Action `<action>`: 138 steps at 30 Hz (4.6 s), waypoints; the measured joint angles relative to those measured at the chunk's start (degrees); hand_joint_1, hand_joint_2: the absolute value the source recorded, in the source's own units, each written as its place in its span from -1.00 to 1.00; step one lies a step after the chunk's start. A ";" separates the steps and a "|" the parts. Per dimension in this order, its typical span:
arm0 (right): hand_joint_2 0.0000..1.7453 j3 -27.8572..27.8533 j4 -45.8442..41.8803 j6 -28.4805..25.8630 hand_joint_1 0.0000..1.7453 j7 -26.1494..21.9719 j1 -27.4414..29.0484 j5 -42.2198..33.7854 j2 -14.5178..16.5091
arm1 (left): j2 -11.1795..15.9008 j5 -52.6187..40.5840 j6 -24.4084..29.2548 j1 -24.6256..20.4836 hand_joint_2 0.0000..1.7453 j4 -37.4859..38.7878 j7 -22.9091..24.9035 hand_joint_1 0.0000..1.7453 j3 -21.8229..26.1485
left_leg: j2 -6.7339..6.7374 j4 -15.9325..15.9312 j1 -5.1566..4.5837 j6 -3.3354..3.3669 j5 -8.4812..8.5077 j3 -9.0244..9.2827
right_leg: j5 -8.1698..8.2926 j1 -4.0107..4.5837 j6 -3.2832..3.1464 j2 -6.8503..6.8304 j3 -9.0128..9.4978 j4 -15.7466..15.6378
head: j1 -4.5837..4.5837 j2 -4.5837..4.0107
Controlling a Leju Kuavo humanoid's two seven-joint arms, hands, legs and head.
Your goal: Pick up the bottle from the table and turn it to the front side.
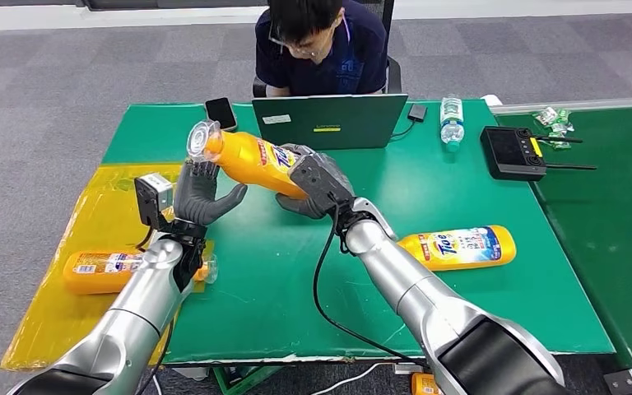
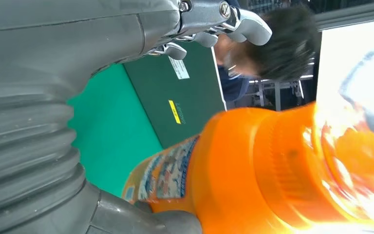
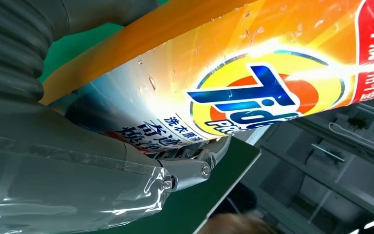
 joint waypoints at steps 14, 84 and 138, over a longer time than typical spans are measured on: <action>1.00 -1.75 3.31 -0.61 1.00 -0.69 -0.05 -1.57 0.59 | -2.85 1.60 -3.94 -1.14 1.00 0.30 0.00 -1.00 1.22 | -0.02 0.00 0.00 0.00 0.00 0.00 | 0.00 0.00 0.00 0.00 0.00 0.00 | 0.00 0.00; 1.00 -2.89 9.14 3.33 1.00 0.97 -2.66 -2.40 6.19 | -7.51 4.43 -7.55 -7.69 1.00 9.58 0.00 -1.00 4.86 | -0.02 0.00 0.00 0.00 0.00 0.00 | 0.00 0.00 0.00 0.01 -0.01 0.00 | 0.00 0.00; -1.00 -3.65 6.74 -0.87 -1.00 -0.96 3.16 0.77 0.78 | 0.13 -16.50 18.89 -9.95 1.00 8.28 0.00 1.00 3.56 | 0.02 0.00 0.01 -0.01 0.00 0.00 | 0.00 0.01 -0.01 0.03 -0.03 0.01 | 0.00 0.00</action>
